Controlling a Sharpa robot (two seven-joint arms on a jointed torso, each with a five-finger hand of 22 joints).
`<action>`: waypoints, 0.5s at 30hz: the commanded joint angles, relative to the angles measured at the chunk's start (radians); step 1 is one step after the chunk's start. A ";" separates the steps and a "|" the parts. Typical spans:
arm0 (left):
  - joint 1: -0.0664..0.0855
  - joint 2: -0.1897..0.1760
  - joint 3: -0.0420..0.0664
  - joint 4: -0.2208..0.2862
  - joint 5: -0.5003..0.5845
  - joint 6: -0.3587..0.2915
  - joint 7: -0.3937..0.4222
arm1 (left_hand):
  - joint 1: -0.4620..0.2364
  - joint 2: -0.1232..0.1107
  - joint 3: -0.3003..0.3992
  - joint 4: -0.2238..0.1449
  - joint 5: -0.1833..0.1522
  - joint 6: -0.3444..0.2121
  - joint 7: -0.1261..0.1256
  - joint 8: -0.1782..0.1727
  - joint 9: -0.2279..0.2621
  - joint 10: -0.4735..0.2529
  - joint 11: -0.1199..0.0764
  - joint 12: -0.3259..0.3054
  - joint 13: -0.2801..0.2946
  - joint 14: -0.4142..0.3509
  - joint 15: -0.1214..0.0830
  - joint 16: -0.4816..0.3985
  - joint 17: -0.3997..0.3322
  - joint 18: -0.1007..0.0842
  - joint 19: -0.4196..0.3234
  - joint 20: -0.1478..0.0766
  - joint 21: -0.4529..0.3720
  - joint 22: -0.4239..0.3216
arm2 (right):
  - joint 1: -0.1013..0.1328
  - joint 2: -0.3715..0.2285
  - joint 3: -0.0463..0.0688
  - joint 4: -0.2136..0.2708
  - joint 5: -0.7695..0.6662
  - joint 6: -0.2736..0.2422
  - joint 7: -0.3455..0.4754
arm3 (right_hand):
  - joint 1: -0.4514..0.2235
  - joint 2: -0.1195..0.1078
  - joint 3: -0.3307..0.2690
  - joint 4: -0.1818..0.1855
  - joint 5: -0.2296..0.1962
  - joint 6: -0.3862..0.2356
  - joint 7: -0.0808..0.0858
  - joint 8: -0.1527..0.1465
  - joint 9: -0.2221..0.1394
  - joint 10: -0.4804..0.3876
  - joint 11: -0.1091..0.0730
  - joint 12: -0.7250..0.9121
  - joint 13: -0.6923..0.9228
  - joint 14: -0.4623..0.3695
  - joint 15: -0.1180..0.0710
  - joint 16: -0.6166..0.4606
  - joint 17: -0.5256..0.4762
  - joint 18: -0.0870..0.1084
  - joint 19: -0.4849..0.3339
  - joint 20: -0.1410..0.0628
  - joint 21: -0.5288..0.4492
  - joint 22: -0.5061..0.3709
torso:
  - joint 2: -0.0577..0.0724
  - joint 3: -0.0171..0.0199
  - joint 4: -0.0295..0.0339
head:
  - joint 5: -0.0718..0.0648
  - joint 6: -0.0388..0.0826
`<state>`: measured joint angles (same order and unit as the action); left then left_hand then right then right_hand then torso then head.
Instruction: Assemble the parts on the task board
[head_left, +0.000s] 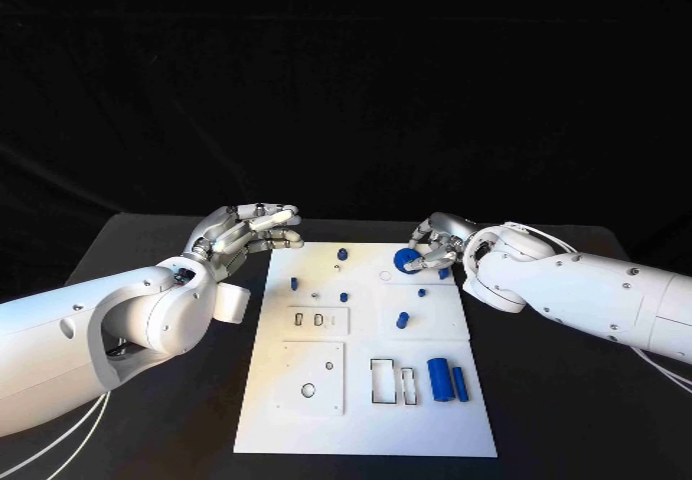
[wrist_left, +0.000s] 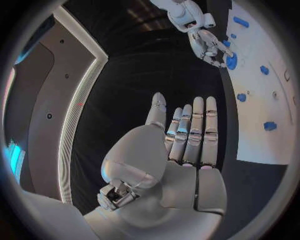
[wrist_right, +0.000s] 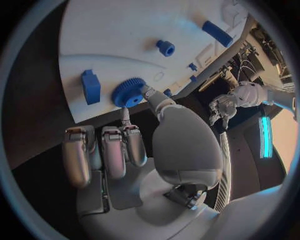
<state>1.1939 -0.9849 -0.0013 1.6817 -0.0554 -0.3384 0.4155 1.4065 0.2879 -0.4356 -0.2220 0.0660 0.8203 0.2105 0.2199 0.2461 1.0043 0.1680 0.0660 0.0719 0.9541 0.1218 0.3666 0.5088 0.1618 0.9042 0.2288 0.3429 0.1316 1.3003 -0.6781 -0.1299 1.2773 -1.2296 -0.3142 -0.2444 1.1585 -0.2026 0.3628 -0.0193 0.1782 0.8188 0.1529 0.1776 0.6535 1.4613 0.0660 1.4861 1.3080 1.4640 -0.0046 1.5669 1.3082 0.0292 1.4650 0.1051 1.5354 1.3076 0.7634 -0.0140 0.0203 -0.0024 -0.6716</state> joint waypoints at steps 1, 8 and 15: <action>0.001 0.001 0.001 0.002 0.003 0.013 0.005 | -0.008 0.001 -0.015 -0.007 -0.006 -0.005 0.005 -0.005 0.001 -0.007 0.000 0.000 0.002 -0.005 0.000 0.004 0.001 0.018 -0.009 -0.001 0.000 -0.001 | -0.003 0.005 -0.001 -0.008 -0.016 0.010 -0.008 | 0.010 -0.003 0.001 0.002 0.005 -0.006 -0.002 -0.003 0.000 0.038 0.005 0.005 0.183 0.107 0.008 0.004 0.263 -0.017 0.074 0.006 0.003 0.222 | 0.001 -0.0005 -0.0012 | 0.001 -0.001; 0.001 0.002 0.001 0.002 0.003 0.015 0.003 | -0.009 0.001 -0.014 -0.008 -0.006 -0.004 0.004 -0.005 0.002 -0.007 0.000 0.000 0.002 -0.006 -0.001 0.004 0.002 0.018 -0.009 -0.002 0.000 -0.002 | -0.008 0.016 -0.002 -0.013 -0.018 0.011 -0.007 | 0.028 0.011 0.036 0.003 0.013 0.029 -0.007 0.009 0.008 0.047 0.001 0.019 0.195 0.107 0.006 0.004 0.263 -0.020 0.081 0.006 0.010 0.231 | 0.002 0.0003 -0.0021 | 0.003 -0.006; 0.001 0.002 0.001 0.000 0.003 0.015 0.001 | -0.009 0.001 -0.014 -0.008 -0.006 -0.004 0.004 -0.005 0.002 -0.007 0.000 0.000 0.002 -0.006 -0.001 0.004 0.002 0.018 -0.009 -0.002 0.000 -0.002 | -0.010 0.015 -0.003 -0.013 -0.036 0.009 -0.009 | 0.045 0.014 0.123 -0.012 0.045 0.080 -0.017 0.015 0.008 0.064 -0.009 0.037 0.214 0.107 -0.002 0.004 0.263 -0.022 0.088 -0.002 0.018 0.242 | 0.001 0.0004 -0.0009 | 0.002 -0.010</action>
<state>1.1939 -0.9844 -0.0013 1.6808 -0.0550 -0.3381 0.4130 1.4065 0.2879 -0.4385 -0.2249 0.0660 0.8203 0.2105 0.2199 0.2459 1.0042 0.1680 0.0660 0.0719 0.9541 0.1218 0.3666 0.5101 0.1619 0.9004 0.2251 0.3429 0.1315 1.2962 -0.6617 -0.1288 1.2651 -1.2389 -0.3194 -0.2440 1.1852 -0.1949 0.4762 -0.0286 0.2155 0.8801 0.1457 0.1834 0.6543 1.4649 0.0624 1.5198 1.3079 1.4630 -0.0036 1.5668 1.3080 0.0139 1.4644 0.1057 1.5483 1.3074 0.7647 -0.0138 0.0189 0.0000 -0.6799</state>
